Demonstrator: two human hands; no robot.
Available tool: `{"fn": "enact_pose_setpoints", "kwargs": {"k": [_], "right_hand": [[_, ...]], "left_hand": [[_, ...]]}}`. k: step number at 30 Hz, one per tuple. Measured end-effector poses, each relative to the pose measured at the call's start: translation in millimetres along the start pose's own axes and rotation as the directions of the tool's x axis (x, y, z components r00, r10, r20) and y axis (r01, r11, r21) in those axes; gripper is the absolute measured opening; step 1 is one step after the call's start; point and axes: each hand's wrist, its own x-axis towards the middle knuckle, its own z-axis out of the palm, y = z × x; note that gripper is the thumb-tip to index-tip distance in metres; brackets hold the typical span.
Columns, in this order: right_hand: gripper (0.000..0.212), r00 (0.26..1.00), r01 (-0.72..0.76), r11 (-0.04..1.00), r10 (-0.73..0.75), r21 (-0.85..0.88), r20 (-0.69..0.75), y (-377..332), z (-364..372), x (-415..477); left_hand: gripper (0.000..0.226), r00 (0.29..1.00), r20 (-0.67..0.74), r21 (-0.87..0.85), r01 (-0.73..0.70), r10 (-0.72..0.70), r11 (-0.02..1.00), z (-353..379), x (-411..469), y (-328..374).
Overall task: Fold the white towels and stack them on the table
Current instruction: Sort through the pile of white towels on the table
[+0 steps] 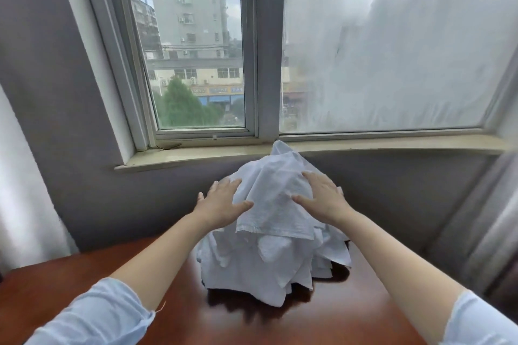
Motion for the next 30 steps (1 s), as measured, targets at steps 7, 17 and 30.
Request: {"fn": "enact_pose_setpoints", "kwargs": {"k": [7, 17, 30], "right_hand": [[0.074, 1.000, 0.017, 0.999, -0.018, 0.029, 0.023, 29, 9, 75], [0.085, 0.990, 0.032, 0.996, -0.042, 0.080, 0.134, 83, 48, 191], [0.120, 0.910, -0.202, 0.959, 0.107, 0.202, 0.400, 137, 114, 251]], "left_hand": [[0.073, 0.999, -0.011, -0.048, 0.034, -0.035, 0.998, 21, 64, 7], [0.083, 0.979, -0.044, -0.110, 0.191, -0.197, 0.975, 60, 158, 13], [0.097, 0.917, -0.015, -0.120, 0.395, -0.400, 0.911, 120, 217, -8]]}}
